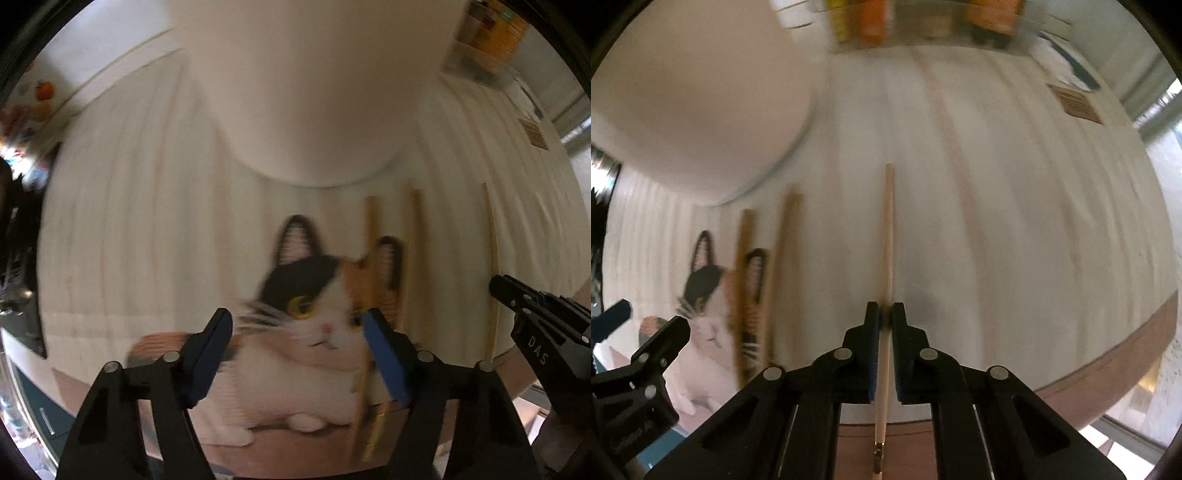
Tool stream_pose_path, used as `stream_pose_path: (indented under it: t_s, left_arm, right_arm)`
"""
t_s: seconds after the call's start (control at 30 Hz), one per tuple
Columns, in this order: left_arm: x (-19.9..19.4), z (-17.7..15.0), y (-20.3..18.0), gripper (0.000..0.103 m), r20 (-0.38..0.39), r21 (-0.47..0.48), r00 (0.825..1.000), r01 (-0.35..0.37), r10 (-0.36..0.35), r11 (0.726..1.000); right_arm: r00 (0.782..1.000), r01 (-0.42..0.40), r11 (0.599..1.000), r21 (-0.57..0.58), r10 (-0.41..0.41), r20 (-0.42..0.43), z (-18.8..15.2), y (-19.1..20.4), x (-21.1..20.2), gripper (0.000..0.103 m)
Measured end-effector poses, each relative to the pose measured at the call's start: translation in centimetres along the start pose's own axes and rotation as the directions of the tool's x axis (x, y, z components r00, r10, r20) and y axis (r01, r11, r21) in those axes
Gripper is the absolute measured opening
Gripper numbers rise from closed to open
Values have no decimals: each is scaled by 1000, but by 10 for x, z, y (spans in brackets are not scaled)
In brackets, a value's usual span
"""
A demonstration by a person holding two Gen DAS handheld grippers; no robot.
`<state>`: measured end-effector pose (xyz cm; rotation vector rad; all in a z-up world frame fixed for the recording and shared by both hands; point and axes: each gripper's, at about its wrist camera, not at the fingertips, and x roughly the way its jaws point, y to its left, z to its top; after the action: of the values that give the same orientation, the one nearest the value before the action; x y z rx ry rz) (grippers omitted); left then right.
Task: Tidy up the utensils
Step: 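Grasp a chopstick with the left tool while the right tool grasps another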
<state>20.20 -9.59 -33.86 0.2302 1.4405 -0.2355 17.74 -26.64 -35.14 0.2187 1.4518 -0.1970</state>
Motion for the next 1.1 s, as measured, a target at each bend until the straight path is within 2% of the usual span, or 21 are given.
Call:
stream_pose_path:
  t_s: [0.07, 0.1, 0.17, 0.23, 0.27, 0.33, 0.43, 0.57, 0.7, 0.97, 1.1]
  left_arm:
    - [5, 4, -11, 65, -5, 21, 1000, 8, -8, 1000]
    - [8, 6, -16, 59, -12, 31, 1000, 7, -7, 999]
    - [15, 8, -25, 45, -33, 46, 999, 17, -16, 999]
    - [23, 8, -30, 26, -60, 56, 998, 32, -28, 998]
    - [22, 8, -31, 23, -48, 53, 998, 34, -32, 998]
    - [22, 7, -31, 6, -48, 56, 998, 36, -34, 998]
    - [21, 7, -19, 5, -50, 34, 999, 19, -17, 999]
    - [21, -1, 13, 5, -68, -68, 997, 15, -20, 998]
    - [21, -12, 40, 5, -88, -158, 996, 15, -29, 987]
    - [17, -20, 66, 5, -85, -179, 995, 35, -51, 983]
    - [13, -27, 70, 5, -81, -174, 995, 34, -49, 984]
  right_arm:
    - [1000, 5, 1000, 20, -5, -4, -1, -15, -3, 7]
    - [1000, 8, 1000, 27, -8, -7, -1, -20, -3, 7]
    - [1000, 9, 999, 46, -9, -11, -2, -33, -4, 7]
    - [1000, -12, 998, 65, 13, -11, -2, -41, -5, 7]
    - [1000, -18, 997, 72, 19, -12, -4, -45, -5, 7]
    - [1000, -18, 997, 71, 19, -15, -3, -51, -6, 7]
    - [1000, -5, 998, 62, 6, -20, 2, -53, -5, 7]
    - [999, 33, 999, 28, -33, -27, 8, -40, -4, 7]
    - [999, 32, 999, 5, -32, -29, 6, -30, -4, 7]
    - [998, -18, 997, -81, 13, -69, -4, 13, 0, 7]
    - [997, 12, 990, -144, -24, -79, -10, 37, -1, 7]
